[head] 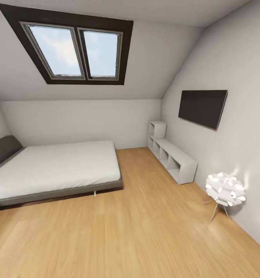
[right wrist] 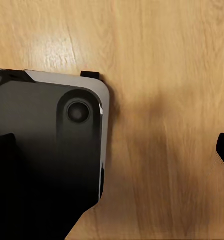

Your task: Attach the digital camera to the camera tripod in the bedroom.

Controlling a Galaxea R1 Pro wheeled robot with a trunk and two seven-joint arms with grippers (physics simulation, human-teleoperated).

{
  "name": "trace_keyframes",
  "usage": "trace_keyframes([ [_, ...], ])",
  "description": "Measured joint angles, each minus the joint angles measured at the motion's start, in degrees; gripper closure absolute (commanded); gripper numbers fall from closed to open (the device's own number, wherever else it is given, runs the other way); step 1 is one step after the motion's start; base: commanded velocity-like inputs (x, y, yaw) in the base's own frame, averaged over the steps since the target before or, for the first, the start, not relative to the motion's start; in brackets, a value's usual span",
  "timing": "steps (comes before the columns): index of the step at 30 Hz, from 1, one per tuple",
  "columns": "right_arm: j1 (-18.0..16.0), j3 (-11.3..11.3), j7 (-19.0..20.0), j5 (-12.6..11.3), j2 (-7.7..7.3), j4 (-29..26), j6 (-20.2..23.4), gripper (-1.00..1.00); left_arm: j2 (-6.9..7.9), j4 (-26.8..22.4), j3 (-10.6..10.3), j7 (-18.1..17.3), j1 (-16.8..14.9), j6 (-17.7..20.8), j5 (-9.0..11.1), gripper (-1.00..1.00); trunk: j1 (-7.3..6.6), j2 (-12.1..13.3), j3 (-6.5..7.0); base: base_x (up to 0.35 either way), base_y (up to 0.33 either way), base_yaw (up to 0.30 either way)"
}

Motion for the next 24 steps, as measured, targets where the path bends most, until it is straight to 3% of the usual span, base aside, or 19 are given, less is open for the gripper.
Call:
trace_keyframes([
  [24,0.00,0.02,-0.01,0.01,-0.02,0.05,0.30,-1.00,-0.36,0.08,0.03,0.10,0.00,-0.08,0.20,1.00,0.00,0.00,0.00,0.000,0.000,0.269],
])
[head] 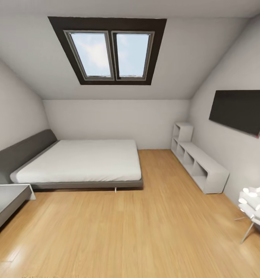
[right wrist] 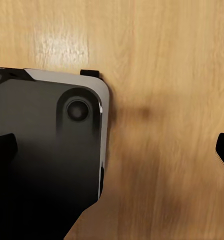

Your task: Attach the digital camera to the camera tripod in the bedroom.

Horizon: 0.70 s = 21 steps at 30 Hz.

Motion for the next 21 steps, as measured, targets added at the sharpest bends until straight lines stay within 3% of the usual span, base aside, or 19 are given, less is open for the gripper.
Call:
trace_keyframes([
  [21,0.00,-0.01,0.00,0.00,-0.08,0.01,0.16,-1.00,-0.09,-0.07,0.12,-0.09,0.00,0.17,-0.16,1.00,0.00,0.00,0.00,0.000,0.000,0.269],
])
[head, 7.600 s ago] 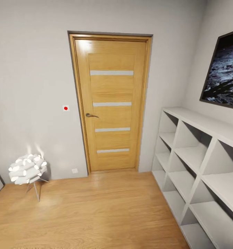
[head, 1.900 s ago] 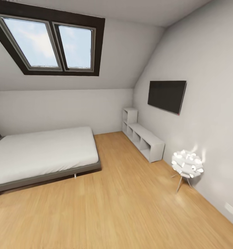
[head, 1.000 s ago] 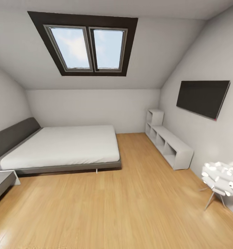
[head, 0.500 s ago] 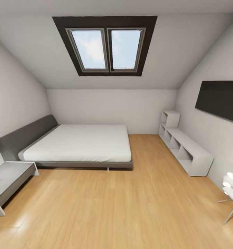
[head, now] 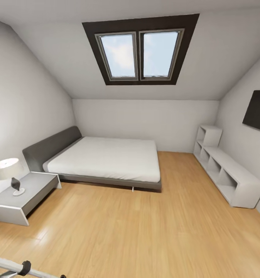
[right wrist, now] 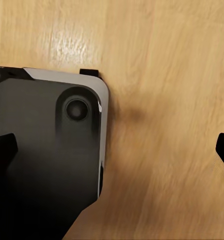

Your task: Attach the digital camera to the camera tripod in the bedroom.

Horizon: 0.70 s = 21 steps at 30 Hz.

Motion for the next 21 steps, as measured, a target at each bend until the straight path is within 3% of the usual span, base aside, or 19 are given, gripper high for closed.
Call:
trace_keyframes([
  [21,0.00,0.00,-0.07,0.00,0.09,-0.02,0.03,-1.00,-0.01,0.00,0.03,0.09,0.00,-0.06,0.10,1.00,0.00,0.00,0.00,0.000,0.000,0.269],
])
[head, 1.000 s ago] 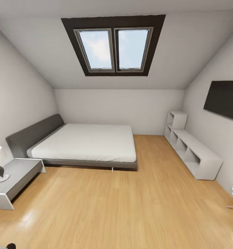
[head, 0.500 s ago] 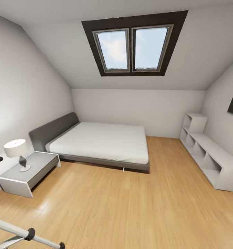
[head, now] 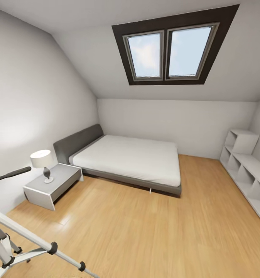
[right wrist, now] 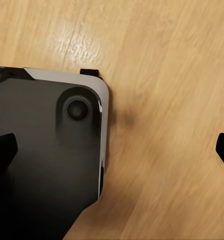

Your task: Attach the digital camera to the camera tripod in the bedroom.

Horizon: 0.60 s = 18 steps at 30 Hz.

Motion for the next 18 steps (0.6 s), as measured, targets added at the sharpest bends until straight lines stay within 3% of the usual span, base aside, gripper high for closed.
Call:
trace_keyframes([
  [18,0.00,0.00,-0.01,-0.03,-0.07,-0.01,-0.07,-1.00,0.00,0.00,0.01,-0.13,0.00,0.07,-0.10,1.00,-0.01,0.00,0.00,0.011,-0.004,0.269],
])
